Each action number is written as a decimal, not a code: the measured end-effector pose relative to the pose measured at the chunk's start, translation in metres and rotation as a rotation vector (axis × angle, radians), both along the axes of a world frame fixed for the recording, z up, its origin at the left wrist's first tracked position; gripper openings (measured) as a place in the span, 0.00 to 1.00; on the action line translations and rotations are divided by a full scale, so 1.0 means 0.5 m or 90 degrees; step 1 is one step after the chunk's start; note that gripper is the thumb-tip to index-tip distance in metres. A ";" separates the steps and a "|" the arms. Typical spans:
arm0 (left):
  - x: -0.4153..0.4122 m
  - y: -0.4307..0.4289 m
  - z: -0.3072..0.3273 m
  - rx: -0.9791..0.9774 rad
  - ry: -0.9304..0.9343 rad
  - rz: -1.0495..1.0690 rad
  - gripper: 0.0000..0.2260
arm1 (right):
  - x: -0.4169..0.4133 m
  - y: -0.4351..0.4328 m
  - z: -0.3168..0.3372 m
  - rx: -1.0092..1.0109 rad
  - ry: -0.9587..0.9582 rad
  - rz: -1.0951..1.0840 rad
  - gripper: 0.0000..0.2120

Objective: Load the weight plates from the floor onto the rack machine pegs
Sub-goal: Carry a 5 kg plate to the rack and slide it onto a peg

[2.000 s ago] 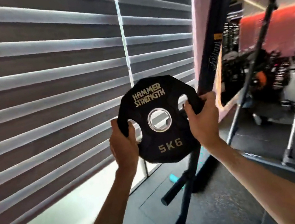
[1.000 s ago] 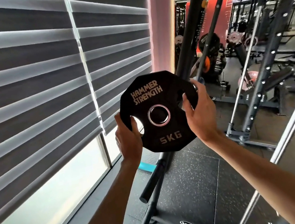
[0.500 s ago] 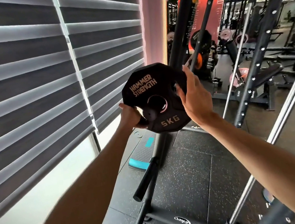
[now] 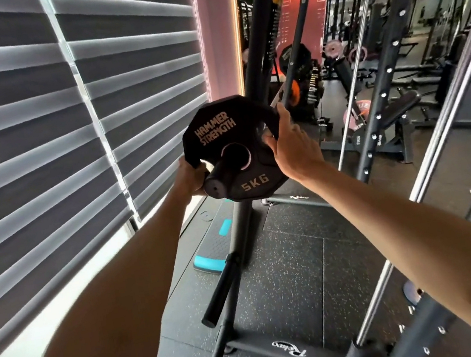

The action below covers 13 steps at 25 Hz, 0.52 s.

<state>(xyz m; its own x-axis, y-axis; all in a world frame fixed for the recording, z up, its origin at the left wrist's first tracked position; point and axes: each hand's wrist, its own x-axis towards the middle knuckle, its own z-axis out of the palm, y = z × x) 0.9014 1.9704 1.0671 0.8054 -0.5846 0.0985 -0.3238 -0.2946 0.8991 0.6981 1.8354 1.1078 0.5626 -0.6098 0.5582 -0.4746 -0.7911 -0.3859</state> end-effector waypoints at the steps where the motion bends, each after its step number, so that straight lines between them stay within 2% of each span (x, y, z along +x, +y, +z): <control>1: -0.011 0.013 -0.001 -0.009 0.035 -0.011 0.15 | 0.001 0.002 0.003 0.014 0.018 -0.010 0.33; 3: -0.051 0.037 0.023 0.003 0.063 0.039 0.12 | -0.006 0.010 0.012 0.040 0.061 -0.028 0.34; 5: -0.085 0.053 0.065 0.050 -0.073 0.205 0.15 | -0.020 0.022 0.025 0.052 0.071 -0.029 0.34; 7: -0.137 0.057 0.123 0.025 -0.215 0.270 0.15 | -0.044 0.036 0.044 0.019 0.056 -0.023 0.30; 11: -0.287 0.002 0.210 -0.014 -0.469 0.157 0.11 | -0.149 0.027 0.085 -0.018 0.013 -0.033 0.24; 13: -0.386 -0.045 0.212 -0.001 -0.521 0.045 0.09 | -0.250 -0.002 0.082 -0.010 -0.001 -0.024 0.20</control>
<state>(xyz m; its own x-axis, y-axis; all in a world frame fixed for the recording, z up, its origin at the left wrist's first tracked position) 0.7084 1.9477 1.1730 0.5127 -0.5349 0.6716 -0.8583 -0.3377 0.3864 0.5733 1.8345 1.1486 0.5383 -0.6220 0.5687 -0.5040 -0.7784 -0.3743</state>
